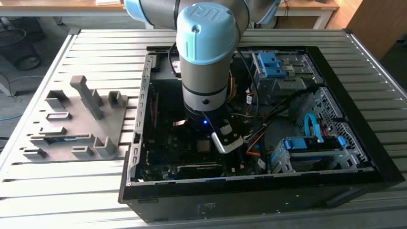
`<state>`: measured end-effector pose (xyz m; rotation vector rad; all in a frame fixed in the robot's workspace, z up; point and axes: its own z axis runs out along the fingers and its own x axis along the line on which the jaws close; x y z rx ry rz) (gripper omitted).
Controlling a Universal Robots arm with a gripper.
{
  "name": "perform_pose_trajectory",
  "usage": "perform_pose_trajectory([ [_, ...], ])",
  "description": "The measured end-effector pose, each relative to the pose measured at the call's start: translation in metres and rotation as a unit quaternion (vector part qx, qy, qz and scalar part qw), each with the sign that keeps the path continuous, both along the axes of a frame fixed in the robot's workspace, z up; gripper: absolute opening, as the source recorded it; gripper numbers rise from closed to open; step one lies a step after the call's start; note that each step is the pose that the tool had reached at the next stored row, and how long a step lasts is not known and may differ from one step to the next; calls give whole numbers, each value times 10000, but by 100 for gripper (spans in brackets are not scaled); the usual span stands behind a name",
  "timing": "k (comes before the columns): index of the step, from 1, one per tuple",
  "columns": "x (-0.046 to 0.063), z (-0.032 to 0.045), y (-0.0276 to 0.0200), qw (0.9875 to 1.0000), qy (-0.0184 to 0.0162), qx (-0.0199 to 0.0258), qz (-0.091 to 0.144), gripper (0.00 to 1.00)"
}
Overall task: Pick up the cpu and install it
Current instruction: 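Place the cpu into insertion slot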
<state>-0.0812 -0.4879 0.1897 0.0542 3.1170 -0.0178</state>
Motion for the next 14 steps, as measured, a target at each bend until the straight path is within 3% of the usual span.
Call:
perform_pose_trajectory([
  [14,-2,-7,21,10000,0,4,22,47],
])
